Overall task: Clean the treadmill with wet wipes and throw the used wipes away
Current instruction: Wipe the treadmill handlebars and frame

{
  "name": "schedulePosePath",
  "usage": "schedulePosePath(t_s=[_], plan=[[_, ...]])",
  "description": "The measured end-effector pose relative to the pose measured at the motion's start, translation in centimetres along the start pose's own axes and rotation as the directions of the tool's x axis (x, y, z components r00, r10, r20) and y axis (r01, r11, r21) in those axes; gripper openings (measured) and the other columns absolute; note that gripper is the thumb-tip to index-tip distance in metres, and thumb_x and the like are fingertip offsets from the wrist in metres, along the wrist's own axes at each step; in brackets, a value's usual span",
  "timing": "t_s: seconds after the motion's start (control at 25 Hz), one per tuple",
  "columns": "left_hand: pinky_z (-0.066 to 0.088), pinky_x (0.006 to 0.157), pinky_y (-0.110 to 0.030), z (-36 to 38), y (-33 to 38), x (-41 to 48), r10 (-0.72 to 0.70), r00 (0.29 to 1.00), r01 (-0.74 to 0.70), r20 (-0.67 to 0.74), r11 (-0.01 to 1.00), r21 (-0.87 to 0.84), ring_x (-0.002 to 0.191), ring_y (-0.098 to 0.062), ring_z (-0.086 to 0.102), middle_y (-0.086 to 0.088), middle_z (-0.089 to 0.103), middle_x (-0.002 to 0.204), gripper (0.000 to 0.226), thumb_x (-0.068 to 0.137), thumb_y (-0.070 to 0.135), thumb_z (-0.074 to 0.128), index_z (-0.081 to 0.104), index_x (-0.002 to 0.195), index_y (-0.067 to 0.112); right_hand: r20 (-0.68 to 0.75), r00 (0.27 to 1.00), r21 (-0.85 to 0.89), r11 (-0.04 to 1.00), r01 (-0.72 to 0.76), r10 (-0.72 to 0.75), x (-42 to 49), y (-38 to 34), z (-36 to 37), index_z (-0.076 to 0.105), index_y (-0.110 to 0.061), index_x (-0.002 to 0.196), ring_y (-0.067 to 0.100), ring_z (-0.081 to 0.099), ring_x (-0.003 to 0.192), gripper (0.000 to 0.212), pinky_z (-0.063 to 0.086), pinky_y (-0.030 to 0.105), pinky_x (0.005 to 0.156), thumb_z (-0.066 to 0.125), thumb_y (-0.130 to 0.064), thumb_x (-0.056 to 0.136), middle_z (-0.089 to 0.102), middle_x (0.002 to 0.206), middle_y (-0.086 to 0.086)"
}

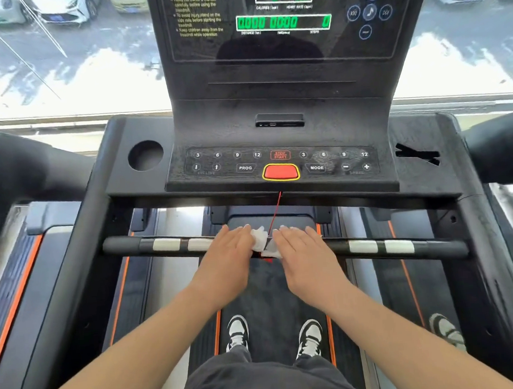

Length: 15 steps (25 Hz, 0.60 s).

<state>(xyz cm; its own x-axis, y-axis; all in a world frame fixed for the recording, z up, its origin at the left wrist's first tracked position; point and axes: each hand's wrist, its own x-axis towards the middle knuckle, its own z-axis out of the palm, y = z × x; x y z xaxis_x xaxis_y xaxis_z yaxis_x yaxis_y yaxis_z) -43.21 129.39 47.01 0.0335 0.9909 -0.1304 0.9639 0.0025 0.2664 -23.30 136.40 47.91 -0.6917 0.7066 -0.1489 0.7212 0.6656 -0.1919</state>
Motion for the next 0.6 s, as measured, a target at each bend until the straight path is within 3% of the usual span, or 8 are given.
schedulePosePath(t_s=[0.08,0.2,0.28,0.4,0.52,0.6], plan=[[0.043,0.108,-0.045,-0.8,-0.2,0.6,0.027,1.000,-0.027,0.013,1.000,-0.005,0.103,-0.029,0.063,-0.006,0.070,0.110,0.026,0.087,0.002,0.052,0.056,0.110,0.014,0.071,0.997,-0.063,0.998,0.000,0.005,0.5,-0.6,-0.3,0.057,-0.009,0.137,0.031,0.063,0.112,0.050,0.048,0.046,0.101,0.049,-0.022,0.090,0.066,0.124,0.008],[0.042,0.079,-0.035,-3.1,0.9,1.8,0.017,0.996,-0.018,0.093,1.000,0.008,0.087,-0.030,0.059,-0.002,0.064,0.087,0.018,0.093,0.009,0.046,0.054,0.106,0.019,0.161,0.986,-0.058,0.998,-0.037,0.046,2.8,-1.9,-2.7,0.058,-0.013,0.123,0.031,0.062,0.105,0.032,0.046,0.042,0.084,0.044,-0.021,0.096,0.065,0.113,0.006],[0.041,0.071,-0.037,-3.8,1.4,2.9,-0.092,0.969,0.094,0.231,0.996,0.001,0.093,-0.032,0.059,-0.006,0.064,0.093,0.018,0.096,0.015,0.042,0.054,0.110,0.018,0.259,0.954,0.041,0.986,-0.164,0.148,4.3,-2.2,-3.6,0.057,-0.015,0.111,0.031,0.062,0.104,0.021,0.042,0.040,0.076,0.041,-0.021,0.098,0.065,0.113,0.007],[0.044,0.074,-0.038,-4.0,1.4,4.8,-0.186,0.913,0.226,0.363,0.972,-0.070,0.096,-0.034,0.060,-0.010,0.068,0.108,0.020,0.101,0.021,0.041,0.055,0.114,0.018,0.402,0.883,0.030,0.960,-0.278,0.243,5.7,-1.1,-4.6,0.047,-0.019,0.096,0.030,0.058,0.090,0.003,0.041,0.036,0.071,0.046,-0.019,0.093,0.064,0.110,0.006],[0.038,0.068,-0.036,-4.8,2.0,3.4,-0.150,0.956,0.126,0.251,0.986,0.107,0.087,-0.030,0.057,-0.008,0.066,0.107,0.028,0.095,0.009,0.047,0.051,0.119,0.021,0.413,0.896,-0.023,0.985,-0.169,0.164,4.4,-0.4,-5.8,0.049,-0.019,0.097,0.027,0.054,0.082,0.007,0.041,0.035,0.067,0.047,-0.016,0.091,0.065,0.104,0.005],[0.035,0.066,-0.035,-4.9,2.1,0.5,-0.018,0.991,0.007,0.130,0.997,0.083,0.097,-0.028,0.061,-0.003,0.064,0.109,0.036,0.092,0.003,0.046,0.051,0.123,0.021,0.320,0.944,-0.036,0.997,-0.067,0.075,2.5,-0.3,-6.1,0.054,-0.019,0.107,0.029,0.059,0.084,0.019,0.041,0.035,0.064,0.047,-0.014,0.090,0.065,0.099,0.004]])
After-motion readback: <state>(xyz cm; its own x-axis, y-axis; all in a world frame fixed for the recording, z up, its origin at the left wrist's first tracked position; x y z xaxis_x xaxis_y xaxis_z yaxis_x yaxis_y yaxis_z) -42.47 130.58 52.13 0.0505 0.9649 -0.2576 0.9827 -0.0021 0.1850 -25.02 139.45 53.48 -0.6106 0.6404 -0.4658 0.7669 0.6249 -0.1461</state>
